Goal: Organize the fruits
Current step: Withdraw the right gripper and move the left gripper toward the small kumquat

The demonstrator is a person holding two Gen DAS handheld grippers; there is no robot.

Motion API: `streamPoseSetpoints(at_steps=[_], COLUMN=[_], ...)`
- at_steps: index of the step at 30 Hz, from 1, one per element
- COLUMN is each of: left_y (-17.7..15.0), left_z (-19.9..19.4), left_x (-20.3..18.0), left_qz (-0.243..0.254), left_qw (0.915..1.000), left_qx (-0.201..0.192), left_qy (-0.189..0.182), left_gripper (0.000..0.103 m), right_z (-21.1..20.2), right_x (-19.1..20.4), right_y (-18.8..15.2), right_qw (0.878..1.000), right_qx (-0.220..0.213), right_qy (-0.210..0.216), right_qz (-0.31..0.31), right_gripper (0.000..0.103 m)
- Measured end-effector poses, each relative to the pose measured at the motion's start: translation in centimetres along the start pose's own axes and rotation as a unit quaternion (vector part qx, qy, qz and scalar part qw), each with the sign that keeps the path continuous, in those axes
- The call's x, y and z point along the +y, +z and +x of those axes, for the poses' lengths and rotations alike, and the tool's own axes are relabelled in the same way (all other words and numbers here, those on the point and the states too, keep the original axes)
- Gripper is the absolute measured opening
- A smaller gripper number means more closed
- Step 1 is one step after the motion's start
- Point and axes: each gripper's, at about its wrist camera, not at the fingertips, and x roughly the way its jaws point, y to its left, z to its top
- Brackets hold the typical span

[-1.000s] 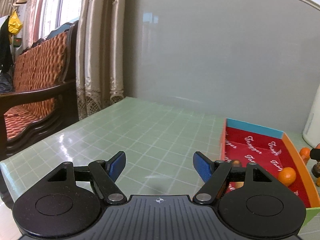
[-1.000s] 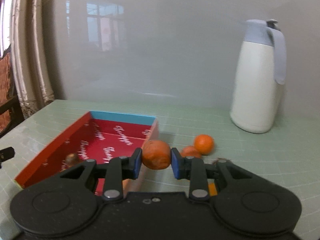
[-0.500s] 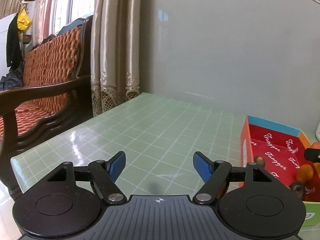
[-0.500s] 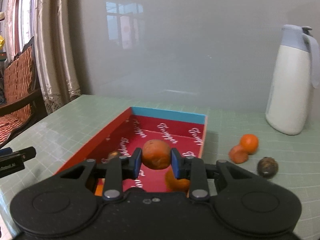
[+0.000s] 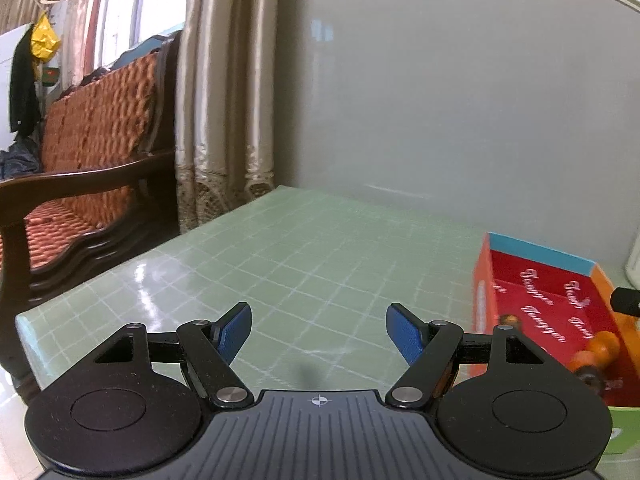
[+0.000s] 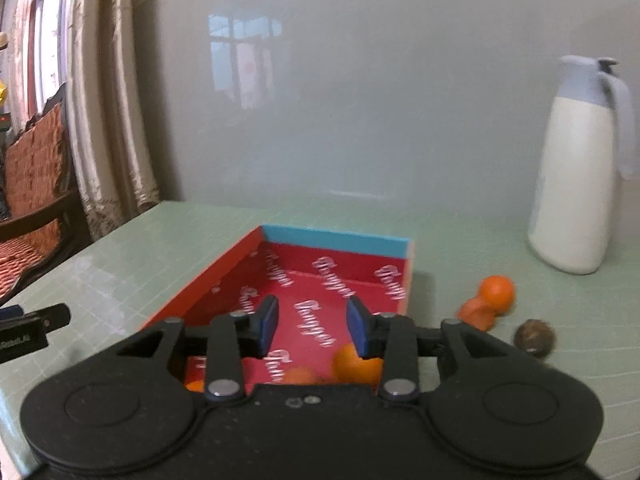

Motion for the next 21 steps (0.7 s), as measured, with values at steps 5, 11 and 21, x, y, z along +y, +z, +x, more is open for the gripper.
streamPoseSetpoints(at_steps=[5,11,21], left_y=[0.1,0.0,-0.6], left_z=[-0.7,-1.6,-3.9], left_x=[-2.5,-6.6,-15.3], left_qz=[0.008,0.022,0.061], left_qw=[0.9997,0.9977,0.9901], left_qx=[-0.005,-0.006,-0.022], left_qy=[-0.024,-0.063,-0.125], left_gripper=[0.074,0.075,0.094], right_z=[-2.0,-5.1,-9.0], right_x=[-4.7,-10.4,-17.4], right_y=[0.3,0.0,-1.5], right_qw=[0.999,0.993,0.984], right_qx=[-0.017,-0.028,-0.032], right_qy=[-0.038,-0.089,-0.150], right_qz=[0.034,0.065,0.088], right_gripper=[0.066,0.070,0.071])
